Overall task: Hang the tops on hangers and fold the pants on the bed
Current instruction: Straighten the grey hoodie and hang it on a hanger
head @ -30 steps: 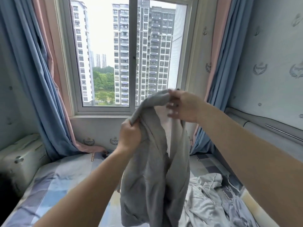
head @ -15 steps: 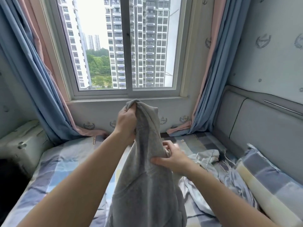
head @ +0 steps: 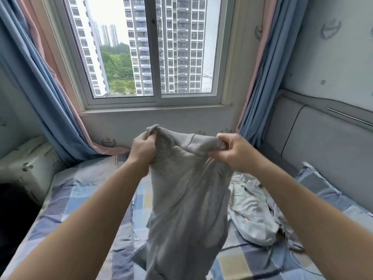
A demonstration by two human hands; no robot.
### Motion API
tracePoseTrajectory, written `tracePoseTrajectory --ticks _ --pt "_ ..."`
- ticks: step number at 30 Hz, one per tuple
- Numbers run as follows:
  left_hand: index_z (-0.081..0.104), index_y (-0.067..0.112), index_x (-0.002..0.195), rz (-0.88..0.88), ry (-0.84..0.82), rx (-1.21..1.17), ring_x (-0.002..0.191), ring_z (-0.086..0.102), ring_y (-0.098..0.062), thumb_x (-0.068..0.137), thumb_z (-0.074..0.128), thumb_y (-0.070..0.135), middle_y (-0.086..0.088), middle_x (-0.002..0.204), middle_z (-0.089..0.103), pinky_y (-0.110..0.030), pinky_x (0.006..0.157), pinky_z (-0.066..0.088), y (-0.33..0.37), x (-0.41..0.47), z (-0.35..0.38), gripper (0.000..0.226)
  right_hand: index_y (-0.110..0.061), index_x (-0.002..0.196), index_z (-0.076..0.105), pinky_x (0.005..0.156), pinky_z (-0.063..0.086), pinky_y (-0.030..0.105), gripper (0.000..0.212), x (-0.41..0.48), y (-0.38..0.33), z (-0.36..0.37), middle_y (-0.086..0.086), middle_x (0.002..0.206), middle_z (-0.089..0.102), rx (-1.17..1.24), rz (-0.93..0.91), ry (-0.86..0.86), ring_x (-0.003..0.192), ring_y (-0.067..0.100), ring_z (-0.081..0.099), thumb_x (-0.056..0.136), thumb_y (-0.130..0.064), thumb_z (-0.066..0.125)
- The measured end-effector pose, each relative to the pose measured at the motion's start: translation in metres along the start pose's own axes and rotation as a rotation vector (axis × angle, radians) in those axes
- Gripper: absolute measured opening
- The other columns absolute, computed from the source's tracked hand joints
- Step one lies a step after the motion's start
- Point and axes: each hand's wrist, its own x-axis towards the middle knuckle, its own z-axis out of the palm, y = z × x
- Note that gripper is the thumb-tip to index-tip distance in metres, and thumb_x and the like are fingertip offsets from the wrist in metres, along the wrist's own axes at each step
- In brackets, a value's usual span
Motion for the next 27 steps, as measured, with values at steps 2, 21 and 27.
tracePoseTrajectory --ticks 2,21,27 --pt "0.064 0.019 0.125 0.031 -0.109 0.056 0.101 0.062 -0.015 0.105 0.055 0.027 -0.004 0.118 0.067 -0.032 0.090 0.051 -0.009 -0.009 0.004 0.023 -0.011 0.076 0.056 0.052 0.042 0.024 0.024 0.010 -0.019 -0.011 -0.001 0.066 0.053 0.041 -0.043 0.072 0.053 0.005 0.047 0.088 -0.013 0.077" --pt "0.070 0.015 0.087 0.012 -0.342 0.506 0.082 0.072 -0.025 0.092 0.055 0.051 -0.002 0.084 0.075 -0.052 0.075 0.058 -0.107 -0.085 0.049 0.039 -0.009 0.126 0.059 0.099 0.053 0.043 0.033 0.078 -0.007 -0.041 0.005 0.118 0.065 0.559 0.304 0.402 0.114 0.027 0.063 0.096 -0.019 0.068" --pt "0.065 0.002 0.089 -0.325 -0.131 0.175 0.079 0.064 -0.024 0.098 0.057 0.040 -0.011 0.085 0.066 -0.039 0.068 0.051 -0.102 -0.072 0.044 0.039 -0.018 0.104 0.062 0.074 0.057 0.032 0.014 -0.022 0.029 0.045 0.004 0.098 0.071 0.291 0.189 0.254 0.089 0.022 0.069 0.092 -0.012 0.068"
